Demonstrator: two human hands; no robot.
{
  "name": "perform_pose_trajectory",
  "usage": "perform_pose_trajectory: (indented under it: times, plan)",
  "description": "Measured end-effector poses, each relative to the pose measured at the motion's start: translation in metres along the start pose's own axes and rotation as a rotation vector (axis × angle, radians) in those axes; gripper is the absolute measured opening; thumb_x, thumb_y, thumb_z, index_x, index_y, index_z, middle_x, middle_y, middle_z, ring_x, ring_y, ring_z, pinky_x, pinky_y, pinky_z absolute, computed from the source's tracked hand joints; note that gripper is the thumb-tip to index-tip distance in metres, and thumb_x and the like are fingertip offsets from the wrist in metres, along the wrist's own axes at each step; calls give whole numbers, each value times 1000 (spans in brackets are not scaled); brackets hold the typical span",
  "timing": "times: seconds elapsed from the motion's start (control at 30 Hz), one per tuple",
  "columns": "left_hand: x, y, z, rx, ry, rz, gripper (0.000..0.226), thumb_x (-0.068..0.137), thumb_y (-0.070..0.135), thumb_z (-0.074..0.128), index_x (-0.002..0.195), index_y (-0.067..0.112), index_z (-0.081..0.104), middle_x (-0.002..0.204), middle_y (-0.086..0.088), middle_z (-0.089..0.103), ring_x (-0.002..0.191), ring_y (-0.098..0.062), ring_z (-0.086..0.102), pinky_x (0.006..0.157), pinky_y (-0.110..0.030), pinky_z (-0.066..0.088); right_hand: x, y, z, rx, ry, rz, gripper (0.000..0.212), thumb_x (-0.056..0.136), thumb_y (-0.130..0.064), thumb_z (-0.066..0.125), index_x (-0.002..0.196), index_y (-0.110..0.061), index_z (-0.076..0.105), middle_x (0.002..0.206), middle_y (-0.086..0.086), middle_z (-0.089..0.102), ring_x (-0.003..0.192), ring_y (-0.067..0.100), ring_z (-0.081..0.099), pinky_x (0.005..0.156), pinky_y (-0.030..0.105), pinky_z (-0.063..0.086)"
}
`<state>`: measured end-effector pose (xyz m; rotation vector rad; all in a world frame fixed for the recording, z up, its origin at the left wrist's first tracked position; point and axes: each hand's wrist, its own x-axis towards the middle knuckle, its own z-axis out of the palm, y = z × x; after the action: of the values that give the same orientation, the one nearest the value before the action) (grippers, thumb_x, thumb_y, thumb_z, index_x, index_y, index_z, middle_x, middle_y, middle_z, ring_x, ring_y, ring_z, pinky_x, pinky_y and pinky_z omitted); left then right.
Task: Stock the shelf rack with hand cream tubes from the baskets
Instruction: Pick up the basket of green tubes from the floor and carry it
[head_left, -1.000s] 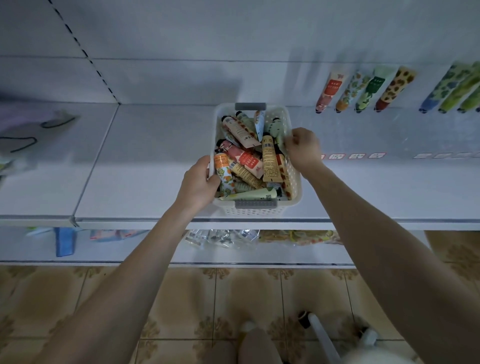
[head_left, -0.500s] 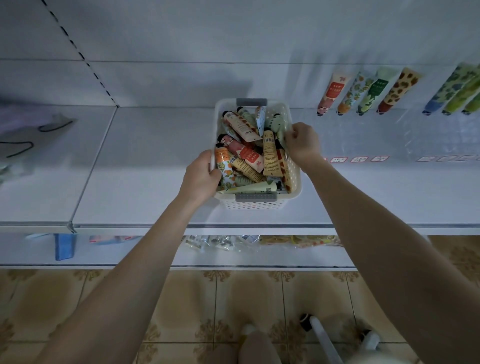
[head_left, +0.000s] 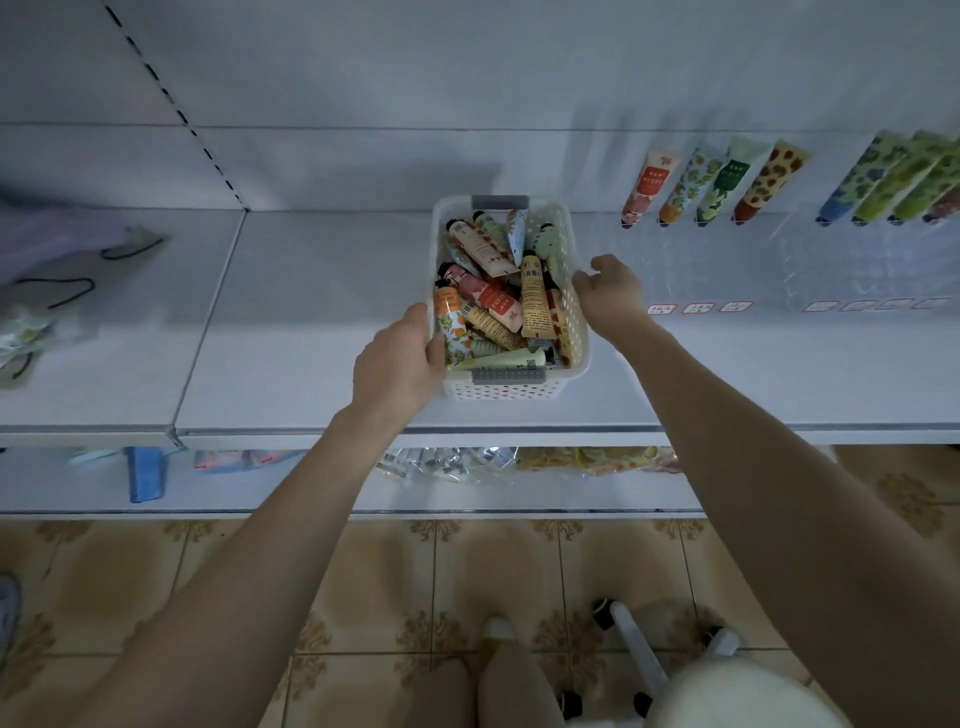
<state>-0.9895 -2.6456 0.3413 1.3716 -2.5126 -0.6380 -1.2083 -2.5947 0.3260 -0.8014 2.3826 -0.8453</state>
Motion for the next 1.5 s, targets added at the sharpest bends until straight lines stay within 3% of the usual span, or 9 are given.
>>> perform_pose_trajectory:
  times: [0.1, 0.2, 0.5, 0.67, 0.8, 0.9, 1.13, 1.3, 1.5]
  plan:
    - [-33, 15, -17, 107, 38, 161, 27, 96, 20, 42, 117, 5, 52, 93, -12, 63, 83, -30, 59, 58, -30, 33, -29, -1, -17, -146, -7, -28, 43, 97, -20, 41, 137, -3, 37, 132, 17, 51, 118, 31, 50, 90, 33, 41]
    - [-66, 31, -34, 143, -25, 309, 27, 94, 19, 48, 115, 4, 56, 93, -11, 66, 81, -31, 61, 58, -29, 33, -67, -2, -37, -222, -13, -17, 42, 97, -20, 42, 136, -5, 40, 136, 14, 49, 122, 30, 48, 95, 34, 41]
    - [-138, 102, -83, 287, -210, 710, 30, 98, 29, 36, 118, 12, 51, 101, -4, 63, 96, -25, 57, 69, -30, 28, -202, 18, -119, -239, 81, 155, 41, 97, -24, 44, 134, -5, 45, 136, 11, 50, 123, 28, 48, 97, 34, 39]
    - [-171, 154, -88, 252, -252, 892, 26, 97, 32, 39, 111, 15, 52, 103, -4, 63, 98, -26, 57, 80, -34, 37, -283, 51, -165, -198, 191, 300, 36, 96, -23, 45, 126, -2, 51, 127, 15, 56, 115, 31, 52, 91, 35, 43]
    - [-206, 203, -78, 220, -296, 1076, 25, 96, 30, 43, 111, 13, 54, 105, -5, 62, 101, -27, 56, 82, -34, 38, -350, 84, -205, -160, 302, 434, 43, 97, -27, 44, 134, -4, 45, 132, 14, 53, 119, 28, 51, 93, 33, 43]
    - [-242, 249, -68, 194, -353, 1239, 24, 93, 26, 49, 108, 8, 57, 102, -12, 64, 99, -30, 60, 79, -35, 40, -403, 115, -236, -146, 388, 560, 39, 97, -24, 44, 129, 0, 50, 123, 17, 59, 110, 31, 56, 88, 36, 47]
    - [-362, 344, -39, 344, -455, 1564, 18, 94, 24, 40, 108, 16, 49, 110, -6, 60, 107, -27, 55, 88, -36, 38, -552, 198, -291, -127, 601, 804, 41, 95, -27, 47, 128, -2, 51, 125, 14, 58, 114, 29, 53, 88, 33, 44]
    - [-459, 400, -22, 340, -522, 1718, 18, 97, 22, 39, 110, 15, 48, 111, -6, 60, 107, -27, 52, 92, -37, 34, -655, 260, -324, -53, 700, 953, 34, 95, -26, 47, 119, -3, 54, 116, 13, 60, 103, 31, 56, 80, 34, 46]
    - [-567, 466, 4, 297, -535, 1882, 22, 98, 25, 37, 111, 13, 50, 113, -6, 59, 109, -27, 52, 95, -36, 33, -766, 323, -361, 23, 851, 1069, 37, 94, -23, 48, 122, 2, 52, 122, 18, 58, 113, 33, 53, 91, 38, 44]
